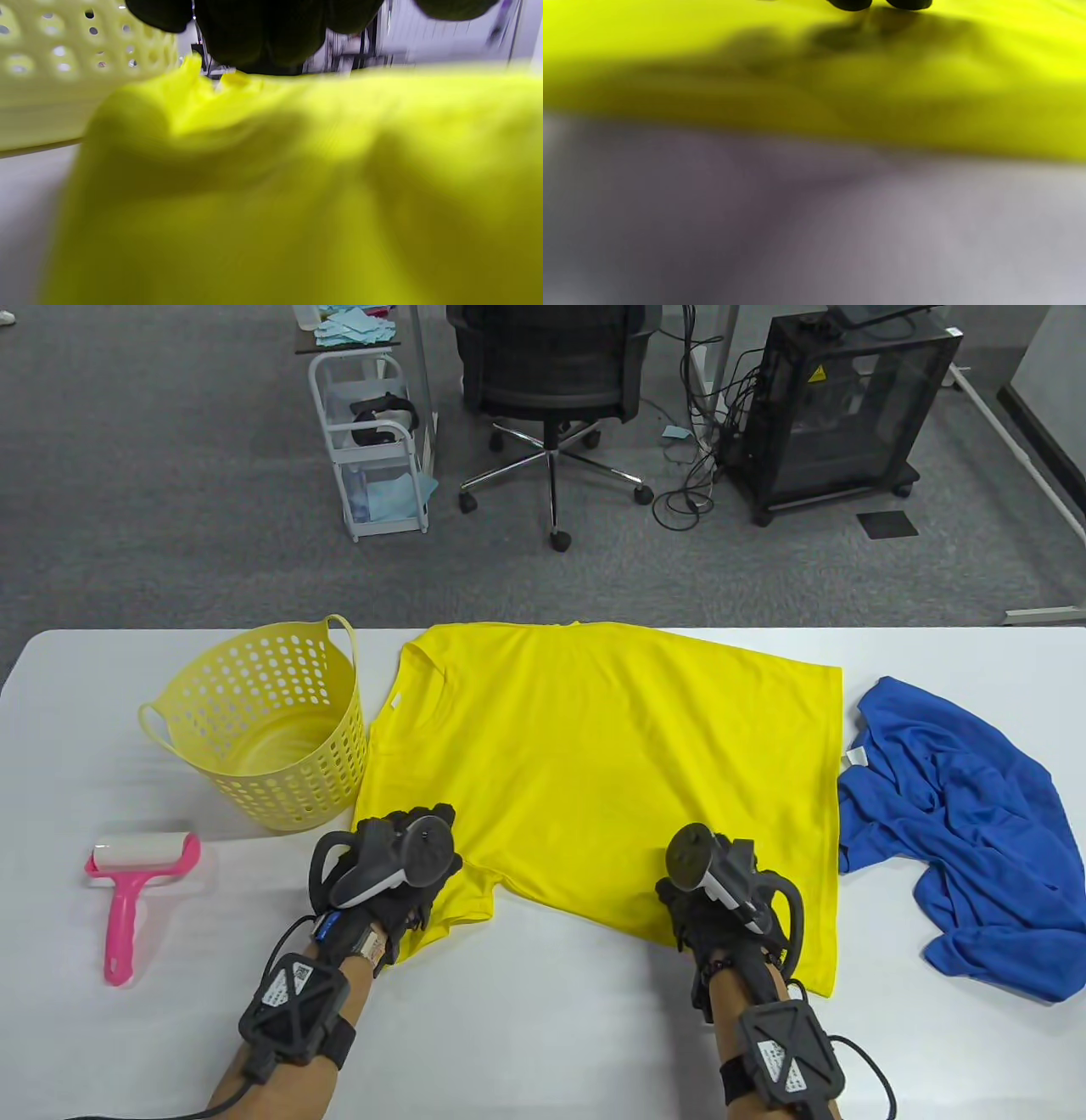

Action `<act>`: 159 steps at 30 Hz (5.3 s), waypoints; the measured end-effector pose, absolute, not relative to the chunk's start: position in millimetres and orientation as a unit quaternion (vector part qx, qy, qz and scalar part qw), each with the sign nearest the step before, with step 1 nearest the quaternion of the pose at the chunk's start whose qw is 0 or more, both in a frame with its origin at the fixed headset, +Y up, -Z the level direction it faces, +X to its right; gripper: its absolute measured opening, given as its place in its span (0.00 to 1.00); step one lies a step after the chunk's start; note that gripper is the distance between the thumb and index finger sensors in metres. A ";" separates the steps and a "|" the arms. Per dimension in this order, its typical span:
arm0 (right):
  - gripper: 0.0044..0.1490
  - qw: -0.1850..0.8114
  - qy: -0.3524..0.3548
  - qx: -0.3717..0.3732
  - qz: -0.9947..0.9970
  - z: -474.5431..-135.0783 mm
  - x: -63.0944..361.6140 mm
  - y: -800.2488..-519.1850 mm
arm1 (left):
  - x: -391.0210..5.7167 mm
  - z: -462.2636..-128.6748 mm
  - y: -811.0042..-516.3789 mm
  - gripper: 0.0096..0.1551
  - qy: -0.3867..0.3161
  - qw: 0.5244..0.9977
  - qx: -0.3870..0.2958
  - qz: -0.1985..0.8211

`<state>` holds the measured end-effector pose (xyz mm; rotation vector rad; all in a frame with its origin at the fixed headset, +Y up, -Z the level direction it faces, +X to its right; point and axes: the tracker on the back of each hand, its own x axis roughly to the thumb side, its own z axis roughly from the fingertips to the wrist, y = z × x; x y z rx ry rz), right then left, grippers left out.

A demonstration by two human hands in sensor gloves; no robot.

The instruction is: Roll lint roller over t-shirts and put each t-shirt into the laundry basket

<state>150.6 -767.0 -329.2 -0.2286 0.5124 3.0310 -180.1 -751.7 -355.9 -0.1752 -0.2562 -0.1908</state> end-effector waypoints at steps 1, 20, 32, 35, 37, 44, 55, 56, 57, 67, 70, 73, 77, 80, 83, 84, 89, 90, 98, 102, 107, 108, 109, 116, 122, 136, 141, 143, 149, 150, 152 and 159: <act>0.38 0.005 0.169 -0.060 0.984 -327.7 150.2 -772.9 | -179.8 -354.2 -762.2 0.46 -0.132 0.976 -0.111 -0.131; 0.42 0.032 0.248 0.002 0.968 -269.3 183.0 -737.2 | -177.3 -228.4 -732.3 0.57 -0.291 0.906 -0.206 -0.226; 0.59 0.129 0.235 -0.169 0.949 -308.8 207.0 -794.2 | -171.9 -297.2 -770.8 0.63 -0.245 0.949 -0.179 -0.085; 0.58 0.122 0.258 -0.150 0.946 -307.8 211.2 -797.9 | -178.1 -295.2 -797.7 0.65 -0.221 0.924 -0.297 -0.099; 0.58 0.128 0.272 -0.146 0.942 -307.4 214.3 -799.7 | -182.5 -294.6 -802.4 0.65 -0.216 0.914 -0.335 -0.072; 0.58 0.133 0.275 -0.145 0.941 -307.8 213.3 -800.4 | -182.1 -288.4 -795.7 0.63 -0.210 0.927 -0.302 -0.072; 0.56 0.121 0.199 -0.107 0.967 -304.1 199.5 -779.8 | -293.9 -295.7 -700.6 0.47 0.056 0.995 0.065 -0.058; 0.56 0.117 0.197 -0.105 0.968 -303.8 198.0 -778.9 | -313.0 -295.4 -700.0 0.47 0.095 0.992 0.071 -0.053; 0.56 0.114 0.195 -0.102 0.969 -303.5 196.9 -778.2 | -335.0 -294.5 -701.0 0.47 0.142 0.986 0.068 -0.047; 0.55 0.098 0.197 -0.099 0.970 -301.2 194.7 -780.5 | -455.4 -287.3 -750.3 0.59 0.380 0.920 -0.087 0.047; 0.55 0.089 0.192 -0.102 0.972 -301.3 195.1 -780.4 | -461.3 -290.3 -766.3 0.52 0.384 0.912 -0.136 0.049; 0.56 0.085 0.191 -0.106 0.972 -301.2 195.8 -780.1 | -461.4 -294.2 -765.6 0.41 0.389 0.916 -0.093 0.016; 0.56 0.089 0.209 -0.105 0.968 -301.0 195.7 -783.0 | -456.6 -293.4 -758.3 0.40 0.364 0.930 -0.048 0.012; 0.56 0.082 0.207 -0.107 0.969 -301.3 195.2 -782.7 | -448.6 -291.8 -741.6 0.39 0.326 0.943 -0.014 0.061; 0.56 0.085 0.208 -0.104 0.969 -301.2 195.1 -783.8 | -435.9 -290.2 -720.7 0.38 0.266 0.952 -0.008 0.150; 0.56 0.087 0.215 -0.101 0.967 -301.4 194.7 -785.3 | -431.9 -289.3 -714.6 0.37 0.249 0.955 -0.003 0.160; 0.55 0.083 0.233 -0.096 0.964 -301.8 191.0 -789.0 | -390.0 -279.2 -677.8 0.36 0.134 0.976 -0.049 0.165; 0.55 0.082 0.234 -0.096 0.964 -301.8 190.9 -789.4 | -380.0 -278.0 -675.7 0.36 0.115 0.979 -0.036 0.164; 0.53 0.098 0.263 -0.101 0.955 -302.1 193.1 -795.2 | -282.7 -279.9 -687.8 0.35 -0.048 0.982 -0.023 0.179; 0.53 0.102 0.270 -0.099 0.952 -301.4 193.0 -795.1 | -238.8 -278.2 -706.1 0.35 -0.089 0.992 -0.034 0.080; 0.53 0.103 0.273 -0.097 0.952 -301.7 192.8 -795.3 | -217.1 -296.8 -723.2 0.34 -0.068 0.995 -0.036 0.057; 0.53 0.102 0.274 -0.096 0.951 -301.7 192.7 -795.3 | -213.5 -303.2 -723.8 0.34 -0.064 0.996 -0.035 0.045; 0.53 0.102 0.275 -0.096 0.951 -301.7 192.5 -795.4 | -208.6 -313.8 -723.8 0.34 -0.053 0.998 -0.025 0.024; 0.53 0.112 0.283 -0.093 0.948 -302.0 191.5 -796.6 | -173.3 -388.2 -723.0 0.34 -0.002 1.000 -0.020 -0.013; 0.53 0.117 0.287 -0.090 0.946 -302.5 191.1 -797.4 | -152.6 -435.6 -724.1 0.34 0.054 0.998 -0.026 0.005; 0.53 0.117 0.293 -0.093 0.944 -304.0 189.5 -798.9 | -186.0 -353.5 -718.7 0.36 -0.065 0.995 -0.073 -0.037; 0.54 0.111 0.292 -0.097 0.945 -303.8 189.0 -798.3 | -218.4 -286.3 -718.0 0.36 -0.105 0.991 -0.079 -0.031; 0.53 0.108 0.291 -0.098 0.946 -304.1 189.0 -798.6 | -231.1 -260.9 -718.3 0.36 -0.115 0.989 -0.087 -0.024; 0.54 0.108 0.291 -0.097 0.946 -304.5 188.8 -799.2 | -247.9 -228.7 -719.3 0.36 -0.127 0.988 -0.078 -0.047; 0.54 0.108 0.291 -0.097 0.946 -304.5 188.8 -799.3 | -247.4 -230.1 -719.1 0.36 -0.126 0.988 -0.077 -0.046; 0.54 0.109 0.291 -0.096 0.946 -304.6 188.8 -799.5 | -241.9 -240.2 -719.0 0.36 -0.119 0.989 -0.079 -0.033; 0.54 0.109 0.291 -0.095 0.946 -304.8 188.6 -799.9 | -190.5 -331.3 -719.7 0.36 -0.083 0.993 -0.076 -0.040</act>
